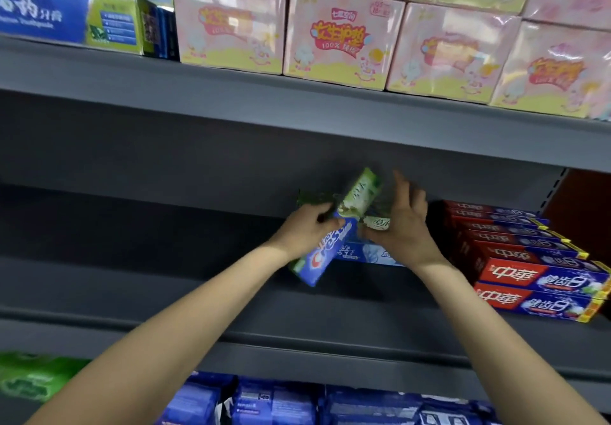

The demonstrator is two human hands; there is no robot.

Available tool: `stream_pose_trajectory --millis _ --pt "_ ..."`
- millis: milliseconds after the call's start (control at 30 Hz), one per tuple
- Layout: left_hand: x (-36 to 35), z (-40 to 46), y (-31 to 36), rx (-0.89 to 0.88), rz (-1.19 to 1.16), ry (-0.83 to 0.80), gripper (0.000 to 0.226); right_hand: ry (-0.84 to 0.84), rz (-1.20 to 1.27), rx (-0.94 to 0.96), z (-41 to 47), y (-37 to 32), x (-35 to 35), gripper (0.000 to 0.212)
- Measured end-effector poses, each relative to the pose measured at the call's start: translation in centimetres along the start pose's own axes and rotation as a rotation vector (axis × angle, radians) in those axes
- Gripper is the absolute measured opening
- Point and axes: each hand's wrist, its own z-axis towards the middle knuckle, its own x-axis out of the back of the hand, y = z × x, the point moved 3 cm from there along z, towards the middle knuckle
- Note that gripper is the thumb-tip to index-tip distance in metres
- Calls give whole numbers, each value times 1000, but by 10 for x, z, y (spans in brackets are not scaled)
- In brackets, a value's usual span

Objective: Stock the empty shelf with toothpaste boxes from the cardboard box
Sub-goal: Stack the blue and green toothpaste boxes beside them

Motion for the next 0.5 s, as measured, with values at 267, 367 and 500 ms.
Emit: stream_pose_trajectory --millis 267,367,500 --pt "4 -1 13 -186 627 -71 48 -216 -327 201 2 17 -6 66" --pt "8 -5 10 -247 972 -26 60 -126 -256 155 3 26 -4 65" --pt "10 -5 -2 -246 986 -29 68 25 -218 147 3 36 -7 69"
